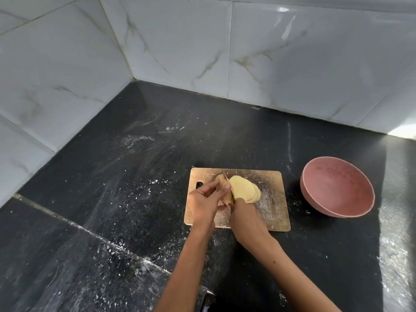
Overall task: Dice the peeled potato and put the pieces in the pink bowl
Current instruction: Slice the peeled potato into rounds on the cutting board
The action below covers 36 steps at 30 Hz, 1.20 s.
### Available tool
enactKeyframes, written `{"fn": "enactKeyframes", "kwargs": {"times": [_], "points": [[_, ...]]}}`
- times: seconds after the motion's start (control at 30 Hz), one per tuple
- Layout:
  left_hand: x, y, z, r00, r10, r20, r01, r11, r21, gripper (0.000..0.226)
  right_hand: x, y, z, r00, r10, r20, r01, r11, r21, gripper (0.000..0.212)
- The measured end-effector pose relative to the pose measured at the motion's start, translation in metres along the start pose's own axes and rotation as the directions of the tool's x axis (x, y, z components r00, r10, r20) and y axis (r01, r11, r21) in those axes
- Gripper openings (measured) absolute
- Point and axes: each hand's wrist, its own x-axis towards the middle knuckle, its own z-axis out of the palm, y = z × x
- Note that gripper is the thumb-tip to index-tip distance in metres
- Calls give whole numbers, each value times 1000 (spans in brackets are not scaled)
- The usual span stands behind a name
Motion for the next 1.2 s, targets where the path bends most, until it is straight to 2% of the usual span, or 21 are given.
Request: {"fn": "enactKeyframes", "kwargs": {"times": [0.13, 0.47, 0.87, 1.07, 1.2], "points": [[3, 5, -2, 1000, -26, 4, 26, 999, -18, 37, 4, -6, -4, 1000, -8, 13, 8, 1000, -14, 22], [2, 3, 3, 1000, 7, -11, -7, 999, 35, 41, 10, 0, -2, 1000, -9, 11, 10, 999, -33, 20], [1, 3, 9, 996, 81, -28, -74, 980, 186, 41, 15, 6, -1, 999, -37, 13, 37, 999, 27, 21], [2, 4, 6, 998, 53, -16, -50, 985, 164, 40, 1, 25, 16, 999, -26, 27, 25, 998, 57, 21], [0, 5, 7, 998, 59, -20, -55, 982, 183, 40, 12, 17, 11, 997, -79, -7, 80, 995, 63, 15]]}}
